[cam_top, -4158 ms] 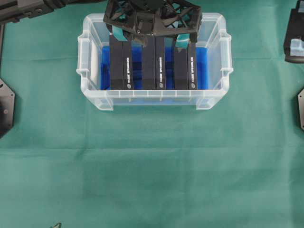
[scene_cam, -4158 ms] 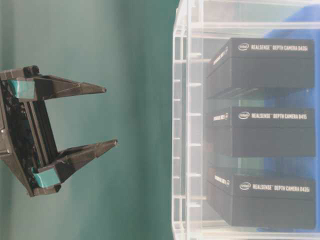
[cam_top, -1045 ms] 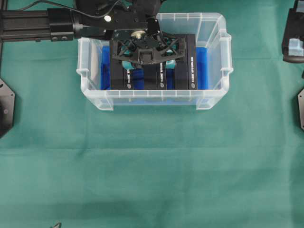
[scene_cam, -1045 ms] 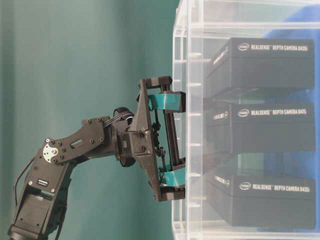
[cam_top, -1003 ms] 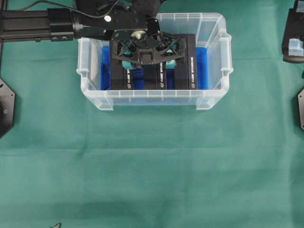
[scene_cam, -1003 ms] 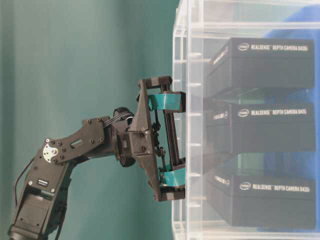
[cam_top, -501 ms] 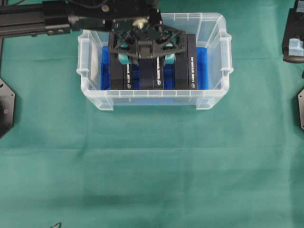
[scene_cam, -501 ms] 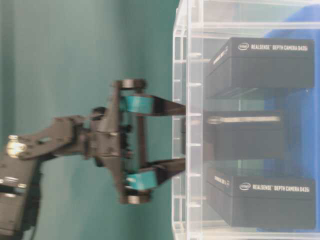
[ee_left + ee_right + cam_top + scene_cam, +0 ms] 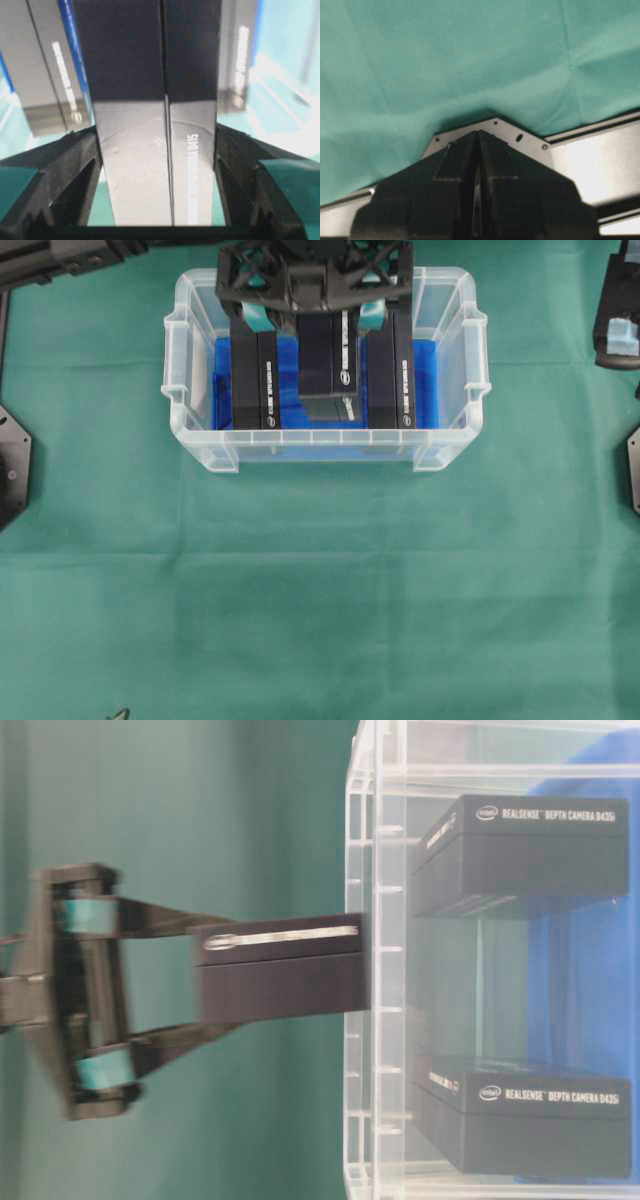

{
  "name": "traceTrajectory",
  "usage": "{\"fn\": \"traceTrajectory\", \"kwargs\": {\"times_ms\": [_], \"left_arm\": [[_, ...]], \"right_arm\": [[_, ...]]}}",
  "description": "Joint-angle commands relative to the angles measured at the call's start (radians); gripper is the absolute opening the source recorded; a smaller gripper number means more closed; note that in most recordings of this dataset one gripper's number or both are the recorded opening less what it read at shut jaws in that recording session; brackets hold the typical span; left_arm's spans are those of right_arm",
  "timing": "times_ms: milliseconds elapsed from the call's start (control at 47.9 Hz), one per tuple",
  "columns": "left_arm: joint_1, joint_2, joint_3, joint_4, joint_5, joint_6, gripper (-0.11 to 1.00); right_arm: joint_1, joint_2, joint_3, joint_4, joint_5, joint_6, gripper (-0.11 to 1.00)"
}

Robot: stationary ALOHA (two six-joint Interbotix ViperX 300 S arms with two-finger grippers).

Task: Take the box out of the case with the left arm.
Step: 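Lift the middle box straight up out of the case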

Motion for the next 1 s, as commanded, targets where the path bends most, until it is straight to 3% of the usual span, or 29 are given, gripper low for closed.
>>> {"fn": "traceTrajectory", "kwargs": {"times_ms": [0, 167, 982], "left_arm": [[-0.002, -0.058, -0.081, 0.0, 0.055, 0.002, 0.61], [-0.005, -0.044, -0.138, 0.0, 0.133, 0.002, 0.61], [-0.005, -0.049, -0.127, 0.006, 0.126, -0.006, 0.61]], "right_arm": [[0.0, -0.003, -0.009, -0.006, -0.003, -0.002, 0.01], [0.0, -0.003, -0.009, -0.006, -0.003, -0.002, 0.01], [0.0, -0.003, -0.009, -0.006, -0.002, 0.003, 0.01]]}}
